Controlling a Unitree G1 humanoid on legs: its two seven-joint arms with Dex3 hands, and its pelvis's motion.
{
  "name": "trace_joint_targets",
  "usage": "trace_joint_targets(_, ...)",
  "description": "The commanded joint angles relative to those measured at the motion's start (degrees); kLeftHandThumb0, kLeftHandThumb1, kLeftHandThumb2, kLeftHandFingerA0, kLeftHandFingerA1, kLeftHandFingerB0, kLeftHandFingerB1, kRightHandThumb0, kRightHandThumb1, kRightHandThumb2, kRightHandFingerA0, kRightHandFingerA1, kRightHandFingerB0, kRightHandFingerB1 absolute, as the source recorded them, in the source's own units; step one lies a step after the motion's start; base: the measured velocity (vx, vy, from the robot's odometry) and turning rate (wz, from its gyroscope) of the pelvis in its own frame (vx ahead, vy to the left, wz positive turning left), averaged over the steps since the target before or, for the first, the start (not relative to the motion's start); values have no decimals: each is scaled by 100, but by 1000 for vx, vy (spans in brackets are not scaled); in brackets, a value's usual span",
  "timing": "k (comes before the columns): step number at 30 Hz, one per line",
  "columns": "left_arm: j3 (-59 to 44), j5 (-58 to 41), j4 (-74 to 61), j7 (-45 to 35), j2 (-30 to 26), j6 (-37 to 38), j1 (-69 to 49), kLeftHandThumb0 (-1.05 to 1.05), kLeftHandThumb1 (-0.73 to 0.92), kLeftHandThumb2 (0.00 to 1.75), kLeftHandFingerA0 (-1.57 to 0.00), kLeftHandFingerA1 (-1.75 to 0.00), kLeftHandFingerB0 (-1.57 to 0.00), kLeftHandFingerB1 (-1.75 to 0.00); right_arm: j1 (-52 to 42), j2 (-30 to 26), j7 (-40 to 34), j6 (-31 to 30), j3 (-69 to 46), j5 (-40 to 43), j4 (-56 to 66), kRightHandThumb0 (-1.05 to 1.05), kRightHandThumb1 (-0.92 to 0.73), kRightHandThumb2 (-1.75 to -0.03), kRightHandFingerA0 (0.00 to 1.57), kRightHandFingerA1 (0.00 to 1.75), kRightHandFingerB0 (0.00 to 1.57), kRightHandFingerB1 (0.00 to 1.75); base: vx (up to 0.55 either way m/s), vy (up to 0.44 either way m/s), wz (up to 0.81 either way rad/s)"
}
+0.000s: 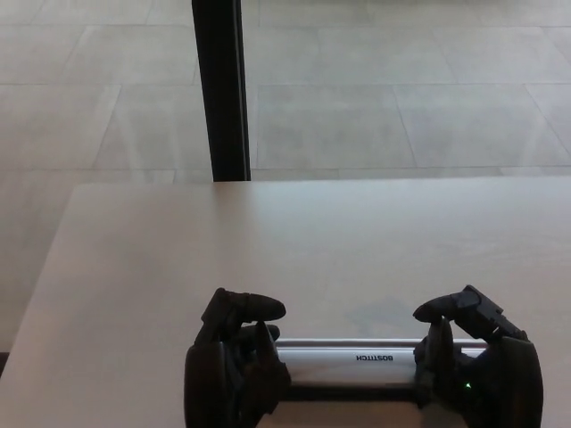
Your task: A hole pucnch is kept on the middle on the desk infront of the robot and the robot uses both its hands as fists to press on it and use it
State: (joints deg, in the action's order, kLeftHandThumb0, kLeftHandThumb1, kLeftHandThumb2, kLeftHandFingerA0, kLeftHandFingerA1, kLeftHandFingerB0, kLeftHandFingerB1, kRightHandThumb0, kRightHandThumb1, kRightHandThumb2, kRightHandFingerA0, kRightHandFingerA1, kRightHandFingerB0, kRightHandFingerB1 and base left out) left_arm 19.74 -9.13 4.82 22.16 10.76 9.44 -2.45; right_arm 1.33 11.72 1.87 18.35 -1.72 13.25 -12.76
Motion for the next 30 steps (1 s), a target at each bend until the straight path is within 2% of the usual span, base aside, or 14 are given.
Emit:
trace_joint_targets(1, 497, 855, 1754, 1592, 1971, 1263, -387, -22, 90, 94, -85, -175, -32, -173, -81, 417, -715, 1379, -597, -162, -1625, -68, -57, -115, 132, 175, 96, 174, 0, 0, 0)
trace_joint_targets(5, 617, 1408, 2204, 2223, 1929, 1327, -169, -21, 91, 89, -88, -175, -36, -171, -24, 389, -809, 1612, -638, -259, -2087, -69, -56, -117, 131, 175, 99, 175, 0, 0, 0)
trace_joint_targets(8, 702, 1902, 2782, 2808, 1843, 1348, 168, -21, 89, 88, -82, -175, -44, -162, 60, 346, -857, 1724, -677, -279, -2370, -70, -57, -108, 131, 175, 101, 175, 0, 0, 0)
trace_joint_targets(12, 812, 2285, 3365, 3109, 1618, 878, 777, -16, 88, 88, -73, -175, -45, -166, 432, 149, -1120, 1444, -805, -284, -2906, -68, -54, -109, 132, 175, 105, 175, 0, 0, 0)
trace_joint_targets(13, 791, 2300, 3430, 3142, 1592, 843, 861, -18, 88, 87, -71, -175, -44, -167, 499, 158, -1136, 1424, -832, -245, -2999, -71, -54, -117, 142, 175, 116, 162, 0, 0, 0)
trace_joint_targets(14, 750, 2260, 3466, 3113, 1582, 850, 924, -18, 88, 87, -71, -175, -44, -167, 569, 186, -1109, 1466, -863, -185, -3086, -71, -54, -117, 142, 175, 116, 162, 0, 0, 0)
trace_joint_targets(15, 734, 2260, 3529, 3135, 1570, 861, 987, -18, 88, 87, -71, -175, -44, -168, 617, 182, -1130, 1575, -854, -236, -3201, -68, -52, -109, 131, 175, 106, 175, 0, 0, 0)
trace_joint_targets(22, 736, 2396, 3873, 3442, 1573, 989, 1213, -17, 87, 88, -72, -175, -46, -167, 762, 199, -1301, 1749, -892, -344, -3508, -68, -49, -115, 130, 175, 105, 175, 0, 0, 0)
trace_joint_targets(24, 771, 2439, 3944, 3532, 1552, 1013, 1214, -17, 87, 88, -73, -175, -47, -166, 759, 250, -1241, 1851, -948, -256, -3606, -68, -54, -108, 130, 175, 106, 175, 0, 0, 0)
trace_joint_targets(25, 774, 2430, 3976, 3563, 1562, 1019, 1218, -19, 88, 87, -73, -175, -46, -166, 753, 206, -1315, 1878, -899, -388, -3653, -70, -52, -114, 137, 175, 112, 164, 0, 0, 0)
trace_joint_targets(26, 774, 2426, 3990, 3576, 1565, 1024, 1223, -19, 88, 87, -73, -175, -46, -166, 755, 192, -1335, 1891, -886, -428, -3673, -70, -52, -114, 137, 175, 112, 164, 0, 0, 0)
trace_joint_targets(27, 786, 2442, 4051, 3629, 1555, 1118, 1250, -16, 87, 90, -74, -175, -47, -165, 764, 195, -1353, 1934, -890, -459, -3705, -69, -54, -112, 131, 175, 107, 175, 0, 0, 0)
trace_joint_targets(30, 813, 2412, 4051, 3660, 1593, 1206, 1197, -17, 88, 90, -72, -175, -45, -165, 743, 235, -1258, 2071, -923, -412, -3685, -68, -52, -113, 130, 175, 106, 175, 0, 0, 0)
